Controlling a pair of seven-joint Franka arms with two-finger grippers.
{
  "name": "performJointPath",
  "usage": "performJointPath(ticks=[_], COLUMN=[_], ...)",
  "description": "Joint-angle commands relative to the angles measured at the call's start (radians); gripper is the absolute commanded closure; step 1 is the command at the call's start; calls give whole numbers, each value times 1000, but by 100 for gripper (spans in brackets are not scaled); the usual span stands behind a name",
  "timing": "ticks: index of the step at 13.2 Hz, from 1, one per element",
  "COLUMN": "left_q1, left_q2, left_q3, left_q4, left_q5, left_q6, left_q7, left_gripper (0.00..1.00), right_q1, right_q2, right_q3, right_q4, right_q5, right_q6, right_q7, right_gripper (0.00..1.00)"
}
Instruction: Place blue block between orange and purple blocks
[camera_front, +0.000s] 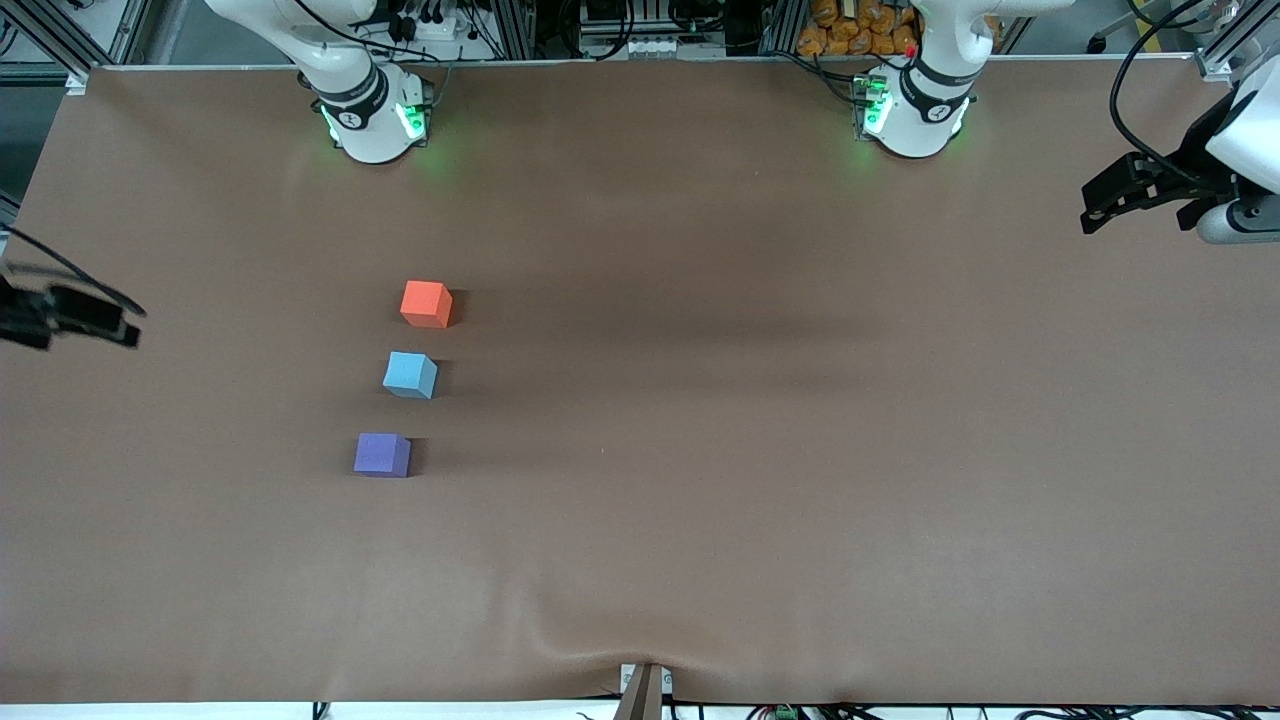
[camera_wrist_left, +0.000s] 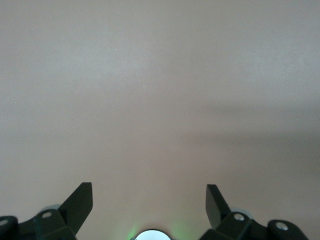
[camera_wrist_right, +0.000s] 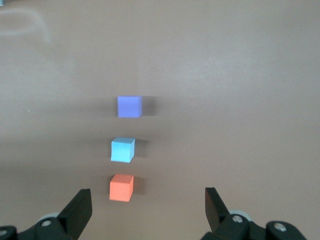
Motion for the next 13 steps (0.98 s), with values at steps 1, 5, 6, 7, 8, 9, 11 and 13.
performJointPath(ticks=[1,5,6,7,8,9,11,13], left_q1=[13,21,21,21,21,21,18,19], left_q2=[-19,-25,-27,-29,-32,-45,-59,-61], left_q3=[2,-4,-6,-6,-6,-6,-7,-7], left_q4=[-4,-9,-16,-16,-15,-15,-18,-13], left_q5=[-12,-12,-14,-14,-15,-15,-15,-15], left_q6=[3,-16,-16,-16,-14,-14,-16,-28], left_q7=[16,8,7,4,-10,-53,-94,-81], left_gripper=[0,0,0,0,0,0,0,0], right_q1=[-17,-16,-19,-14,1,30,24,17], right_q2=[-192,-331,-331,-331,-331,-329,-322,-320], right_q3=[36,32,32,31,34,35,32,32], right_q4=[-202,-417,-419,-419,-417,-413,-402,-399], right_q5=[-8,-19,-22,-27,-68,-114,-103,-103], right_q6=[-8,72,77,78,78,77,77,80], right_q7=[74,74,72,72,72,75,77,74], right_gripper=[0,0,0,0,0,0,0,0])
